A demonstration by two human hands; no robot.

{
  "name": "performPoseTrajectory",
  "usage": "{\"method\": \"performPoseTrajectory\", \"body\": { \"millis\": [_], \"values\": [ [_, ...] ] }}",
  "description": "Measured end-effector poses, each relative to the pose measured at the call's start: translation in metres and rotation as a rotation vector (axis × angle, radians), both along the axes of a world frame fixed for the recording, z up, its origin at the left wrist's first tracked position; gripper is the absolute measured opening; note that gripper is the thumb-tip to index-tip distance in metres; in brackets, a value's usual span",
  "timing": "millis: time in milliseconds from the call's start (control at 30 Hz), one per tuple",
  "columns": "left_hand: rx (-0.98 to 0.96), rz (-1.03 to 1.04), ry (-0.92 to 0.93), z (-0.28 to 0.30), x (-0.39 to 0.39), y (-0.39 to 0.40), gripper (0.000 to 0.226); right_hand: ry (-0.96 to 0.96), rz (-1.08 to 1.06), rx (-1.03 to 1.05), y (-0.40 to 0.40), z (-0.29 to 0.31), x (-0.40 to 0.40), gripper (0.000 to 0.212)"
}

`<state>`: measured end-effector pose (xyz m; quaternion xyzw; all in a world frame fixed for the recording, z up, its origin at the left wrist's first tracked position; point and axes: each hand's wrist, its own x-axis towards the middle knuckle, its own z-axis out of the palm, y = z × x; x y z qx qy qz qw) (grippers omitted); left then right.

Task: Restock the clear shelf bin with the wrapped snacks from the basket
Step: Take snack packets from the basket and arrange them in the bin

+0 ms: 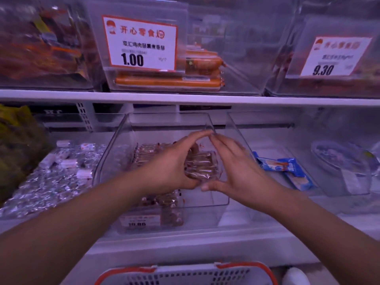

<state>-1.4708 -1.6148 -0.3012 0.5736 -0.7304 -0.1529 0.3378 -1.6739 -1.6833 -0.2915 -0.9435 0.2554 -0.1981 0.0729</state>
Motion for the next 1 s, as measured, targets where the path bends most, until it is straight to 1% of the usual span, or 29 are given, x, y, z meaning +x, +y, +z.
{"method": "performPoseTrajectory", "body": {
  "millis": [67,100,167,233,267,400,467,567,633,733,833,933,1000],
  "values": [
    [0.046,-0.003,0.076,-0.015,0.0,-0.009,0.095,-0.083,-0.056,0.029,0.002,-0.003,-0.014,0.107],
    [0.067,0.003,0.078,-0.022,0.0,-0.013,0.086,-0.163,-0.078,0.07,0.004,-0.006,-0.022,0.099],
    [0.113,0.033,0.015,-0.037,0.001,-0.021,0.074,-0.362,-0.126,0.119,0.011,-0.016,-0.041,0.074],
    [0.188,0.068,-0.137,-0.046,0.0,-0.028,0.075,-0.513,-0.164,0.12,0.019,-0.025,-0.055,0.055],
    [0.221,0.073,-0.232,-0.05,0.0,-0.031,0.078,-0.534,-0.169,0.107,0.022,-0.028,-0.058,0.051],
    [0.263,0.03,-0.668,-0.062,-0.004,-0.032,0.086,-0.53,-0.161,0.116,0.028,-0.037,-0.061,0.049],
    [0.345,-0.01,-0.79,-0.069,-0.004,-0.029,0.09,-0.531,-0.155,0.124,0.031,-0.038,-0.057,0.049],
    [0.498,-0.015,-0.813,-0.069,-0.005,-0.031,0.097,-0.507,-0.136,0.135,0.035,-0.042,-0.053,0.049],
    [0.525,-0.011,-0.834,-0.063,-0.008,-0.034,0.104,-0.477,-0.13,0.14,0.037,-0.043,-0.053,0.051],
    [0.427,-0.017,-0.824,-0.059,-0.015,-0.036,0.109,-0.472,-0.135,0.16,0.041,-0.045,-0.055,0.053],
    [0.322,-0.021,-0.831,-0.055,-0.017,-0.038,0.096,-0.514,-0.126,0.153,0.044,-0.046,-0.055,0.051],
    [0.327,-0.002,-0.855,-0.054,-0.018,-0.04,0.088,-0.573,-0.085,0.07,0.05,-0.049,-0.057,0.046],
    [0.333,0.013,-0.824,-0.054,-0.019,-0.039,0.091,-0.593,-0.044,0.011,0.057,-0.054,-0.061,0.042]
  ]
}}
